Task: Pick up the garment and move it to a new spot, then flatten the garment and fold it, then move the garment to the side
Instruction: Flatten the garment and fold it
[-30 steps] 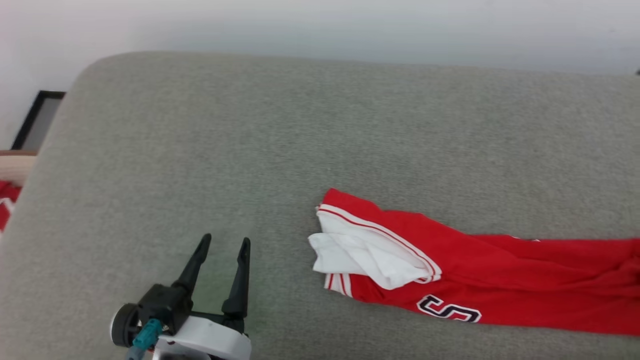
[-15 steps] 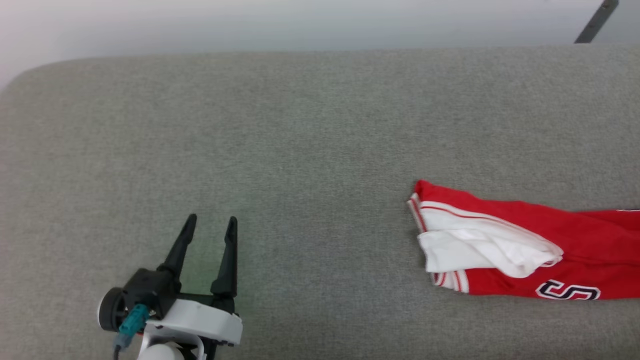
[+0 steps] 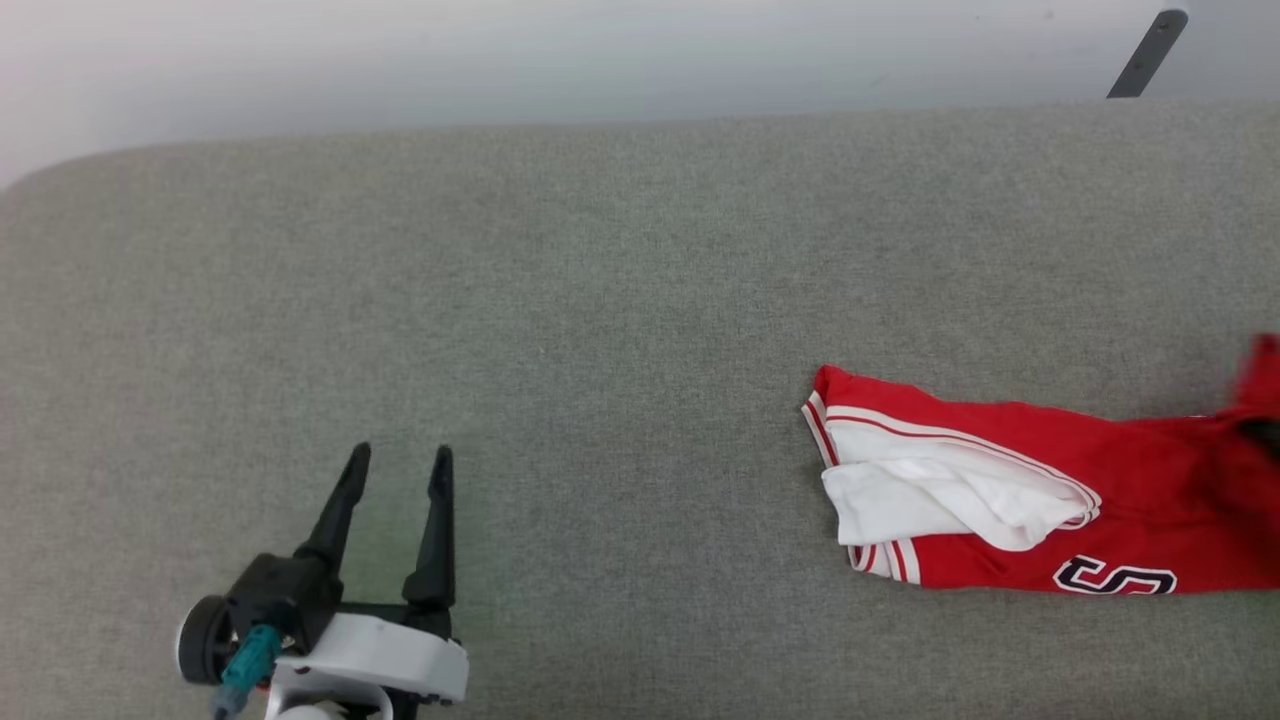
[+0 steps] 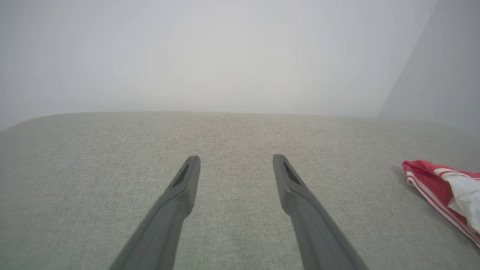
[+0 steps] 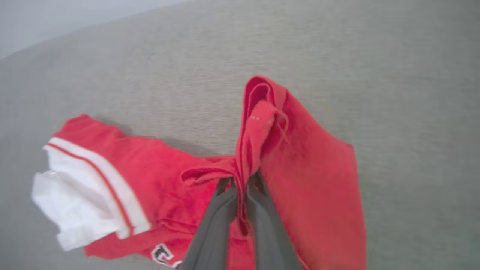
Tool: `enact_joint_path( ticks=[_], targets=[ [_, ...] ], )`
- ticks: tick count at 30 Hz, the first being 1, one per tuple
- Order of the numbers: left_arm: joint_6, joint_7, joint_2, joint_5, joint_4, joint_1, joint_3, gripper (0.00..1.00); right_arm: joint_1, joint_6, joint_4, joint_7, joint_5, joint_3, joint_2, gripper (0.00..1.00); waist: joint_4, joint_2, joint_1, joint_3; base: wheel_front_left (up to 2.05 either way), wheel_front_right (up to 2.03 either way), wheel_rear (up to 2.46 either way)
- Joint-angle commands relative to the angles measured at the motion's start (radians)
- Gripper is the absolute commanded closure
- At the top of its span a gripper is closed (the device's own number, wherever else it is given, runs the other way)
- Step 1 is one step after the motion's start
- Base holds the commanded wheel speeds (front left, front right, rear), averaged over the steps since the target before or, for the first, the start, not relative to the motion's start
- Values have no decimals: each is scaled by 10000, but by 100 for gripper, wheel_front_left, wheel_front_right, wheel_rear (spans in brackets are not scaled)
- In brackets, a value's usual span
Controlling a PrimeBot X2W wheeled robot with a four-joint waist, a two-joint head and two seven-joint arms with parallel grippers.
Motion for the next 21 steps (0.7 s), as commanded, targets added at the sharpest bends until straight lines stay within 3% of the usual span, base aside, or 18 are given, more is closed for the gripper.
enact_joint_path(
  ticks=[1, 12, 21],
  targets=[
    [-33, 5, -11, -75, -16, 125, 65, 0, -118, -5, -567, 80, -130, 90, 157, 100, 3, 0, 0, -99, 0, 0, 0],
    [-35, 5, -76, -364, 197, 263, -91, 0, -198, -5, -3797, 1000, -1295, 620, 1516, 100, 394, 0, 0, -318, 0, 0, 0],
    [-37, 5, -102, -618, 299, 227, -235, 0, -66, -4, -3239, 1774, -2975, 942, 2946, 100, 973, 0, 0, -285, 0, 0, 0]
  ],
)
